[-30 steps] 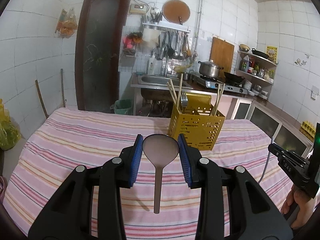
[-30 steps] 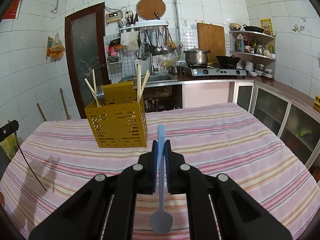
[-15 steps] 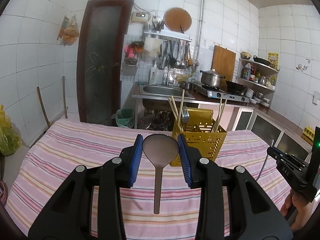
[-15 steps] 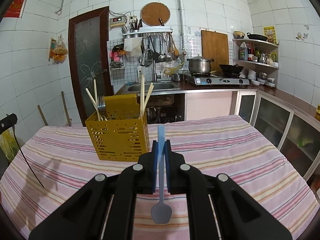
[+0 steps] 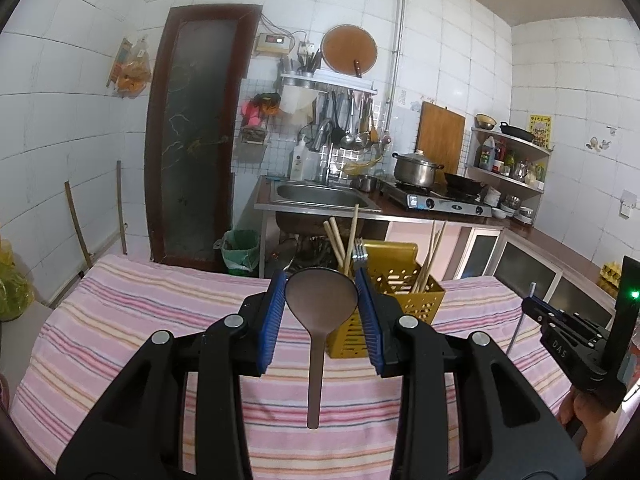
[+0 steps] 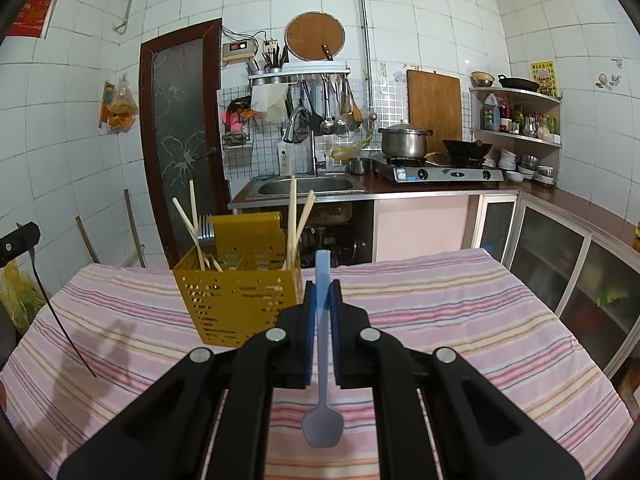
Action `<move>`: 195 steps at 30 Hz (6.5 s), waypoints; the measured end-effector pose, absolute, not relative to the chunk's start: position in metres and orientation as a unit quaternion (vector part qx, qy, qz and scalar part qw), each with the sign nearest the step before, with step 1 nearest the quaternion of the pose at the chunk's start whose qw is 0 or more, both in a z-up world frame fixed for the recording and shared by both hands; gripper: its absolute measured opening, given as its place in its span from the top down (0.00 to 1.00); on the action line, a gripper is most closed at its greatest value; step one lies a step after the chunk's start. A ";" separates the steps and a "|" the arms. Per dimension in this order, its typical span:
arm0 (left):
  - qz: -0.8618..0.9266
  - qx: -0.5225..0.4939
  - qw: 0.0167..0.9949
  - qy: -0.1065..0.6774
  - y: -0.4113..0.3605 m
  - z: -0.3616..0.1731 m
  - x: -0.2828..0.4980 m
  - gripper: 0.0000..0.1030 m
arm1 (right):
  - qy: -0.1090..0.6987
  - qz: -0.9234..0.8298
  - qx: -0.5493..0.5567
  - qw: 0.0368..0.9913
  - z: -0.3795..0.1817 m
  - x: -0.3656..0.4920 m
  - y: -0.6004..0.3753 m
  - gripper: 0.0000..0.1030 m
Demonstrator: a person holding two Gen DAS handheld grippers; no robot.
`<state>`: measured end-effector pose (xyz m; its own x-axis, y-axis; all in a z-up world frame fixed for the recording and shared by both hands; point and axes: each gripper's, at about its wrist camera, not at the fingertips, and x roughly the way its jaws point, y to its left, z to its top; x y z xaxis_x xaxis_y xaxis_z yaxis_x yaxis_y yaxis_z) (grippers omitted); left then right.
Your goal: Organize utensils
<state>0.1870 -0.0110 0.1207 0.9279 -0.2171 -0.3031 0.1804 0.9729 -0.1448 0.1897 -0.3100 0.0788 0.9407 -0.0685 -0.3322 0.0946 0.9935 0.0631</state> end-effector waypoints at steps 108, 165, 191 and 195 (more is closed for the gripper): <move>-0.009 -0.007 0.992 0.127 -0.005 -0.001 0.049 0.05 | 0.119 -0.065 -0.015 0.991 -0.014 0.032 -0.261 0.04; 0.002 -0.017 0.995 0.102 0.000 0.002 0.037 0.05 | 0.089 -0.060 0.010 0.994 -0.011 0.020 -0.284 0.04; 0.000 -0.016 0.995 0.100 -0.003 0.003 0.036 0.05 | 0.089 -0.060 0.010 0.994 -0.012 0.020 -0.284 0.04; 0.000 -0.015 0.995 0.100 -0.003 0.002 0.036 0.05 | 0.088 -0.060 0.010 0.994 -0.012 0.020 -0.283 0.04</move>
